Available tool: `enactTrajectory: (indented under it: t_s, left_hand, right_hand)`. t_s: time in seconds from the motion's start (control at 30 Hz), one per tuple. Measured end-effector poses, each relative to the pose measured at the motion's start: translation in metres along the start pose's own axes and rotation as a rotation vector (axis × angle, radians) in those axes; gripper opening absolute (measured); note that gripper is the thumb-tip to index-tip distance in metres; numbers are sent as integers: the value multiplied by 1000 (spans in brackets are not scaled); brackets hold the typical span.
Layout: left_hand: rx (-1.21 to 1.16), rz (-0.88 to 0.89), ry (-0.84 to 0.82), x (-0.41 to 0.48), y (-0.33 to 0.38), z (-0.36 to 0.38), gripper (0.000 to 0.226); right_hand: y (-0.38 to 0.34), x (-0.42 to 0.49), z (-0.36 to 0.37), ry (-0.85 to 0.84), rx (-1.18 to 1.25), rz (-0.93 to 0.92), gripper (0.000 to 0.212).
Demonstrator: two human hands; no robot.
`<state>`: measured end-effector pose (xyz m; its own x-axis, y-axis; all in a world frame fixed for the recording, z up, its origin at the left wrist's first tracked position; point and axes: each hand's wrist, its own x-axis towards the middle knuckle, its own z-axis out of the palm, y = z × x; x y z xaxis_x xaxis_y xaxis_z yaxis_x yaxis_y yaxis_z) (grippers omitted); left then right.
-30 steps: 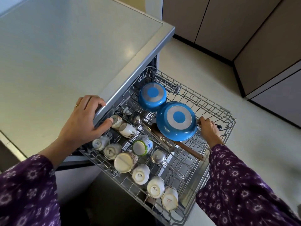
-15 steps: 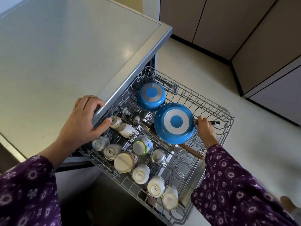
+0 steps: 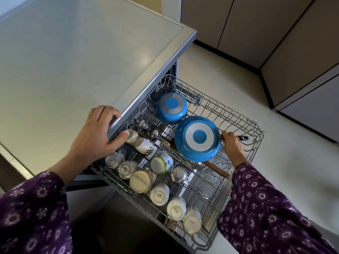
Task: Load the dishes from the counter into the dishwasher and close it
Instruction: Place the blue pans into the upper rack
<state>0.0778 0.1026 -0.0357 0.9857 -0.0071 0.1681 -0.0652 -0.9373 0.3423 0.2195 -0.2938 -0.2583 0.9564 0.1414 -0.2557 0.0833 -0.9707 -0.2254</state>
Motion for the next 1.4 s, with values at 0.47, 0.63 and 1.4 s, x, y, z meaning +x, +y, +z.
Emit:
enactTrajectory:
  t_s: [0.47,0.63,1.4]
  left_hand:
    - [12,35,20,0,-1,0,49]
    - [10,58,42,2,-1,0,50]
    - [-156,-48,195,-86,-16,-61,37]
  right_hand:
    - [-13,-6,0,10,-41,11,38]
    - [-17,-10,-1,27,-58,11,32]
    - [-279,-147,-148,491,228,-682,17]
